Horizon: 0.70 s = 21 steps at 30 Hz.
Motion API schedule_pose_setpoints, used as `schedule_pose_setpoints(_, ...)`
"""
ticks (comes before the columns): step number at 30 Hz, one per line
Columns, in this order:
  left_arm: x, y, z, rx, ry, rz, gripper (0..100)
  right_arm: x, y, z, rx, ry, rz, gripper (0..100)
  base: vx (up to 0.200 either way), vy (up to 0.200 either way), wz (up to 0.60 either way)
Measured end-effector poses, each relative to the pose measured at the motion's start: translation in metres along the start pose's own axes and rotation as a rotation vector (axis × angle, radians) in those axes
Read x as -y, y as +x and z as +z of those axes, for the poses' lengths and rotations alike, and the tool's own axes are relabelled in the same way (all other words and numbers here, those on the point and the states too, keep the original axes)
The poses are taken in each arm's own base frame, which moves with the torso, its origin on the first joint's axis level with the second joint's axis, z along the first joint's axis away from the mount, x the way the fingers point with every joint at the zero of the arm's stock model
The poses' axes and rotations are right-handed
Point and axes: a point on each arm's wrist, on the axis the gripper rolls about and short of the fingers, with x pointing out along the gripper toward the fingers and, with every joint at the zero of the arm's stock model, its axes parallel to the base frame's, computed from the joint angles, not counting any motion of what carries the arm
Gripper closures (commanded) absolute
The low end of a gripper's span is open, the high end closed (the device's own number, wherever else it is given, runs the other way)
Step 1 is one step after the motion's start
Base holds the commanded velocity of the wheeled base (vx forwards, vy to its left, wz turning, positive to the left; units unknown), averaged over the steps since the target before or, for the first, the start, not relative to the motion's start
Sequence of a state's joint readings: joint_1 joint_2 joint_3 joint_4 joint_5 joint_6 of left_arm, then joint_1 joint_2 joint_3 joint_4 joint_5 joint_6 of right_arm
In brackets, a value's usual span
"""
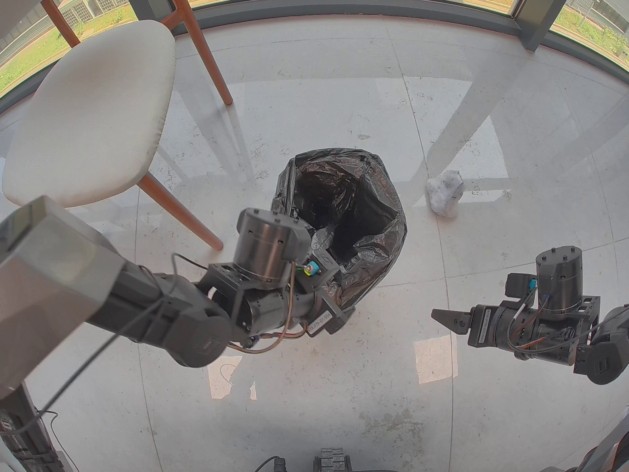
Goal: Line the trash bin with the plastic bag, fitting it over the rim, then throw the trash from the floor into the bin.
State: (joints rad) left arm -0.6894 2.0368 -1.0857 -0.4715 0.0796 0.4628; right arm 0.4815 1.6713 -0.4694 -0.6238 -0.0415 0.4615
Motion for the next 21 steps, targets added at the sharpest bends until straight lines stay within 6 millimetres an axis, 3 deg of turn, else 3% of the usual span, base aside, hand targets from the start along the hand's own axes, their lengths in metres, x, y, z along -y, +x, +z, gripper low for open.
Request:
schedule_pose_setpoints(8,-0.031,-0.063,0.016,-0.092,-0.090,0.005,0,0.004,-0.001,0.000,0.003,0.006,-0.011,0,0.000,0.000,0.00)
schedule_pose_setpoints(12,-0.051,-0.085,0.021,-0.074,-0.135,0.078,0,0.003,-0.001,0.000,0.002,0.003,-0.011,0,0.000,0.000,0.00)
schedule_pose_setpoints(16,-0.065,-0.089,0.025,-0.053,-0.218,0.201,0,0.003,-0.001,0.000,0.002,0.000,-0.009,0,0.000,0.000,0.00)
schedule_pose_setpoints(21,-0.073,-0.069,0.025,-0.062,-0.328,0.291,0,0.003,-0.002,0.000,0.003,0.003,-0.010,0,0.000,0.000,0.00)
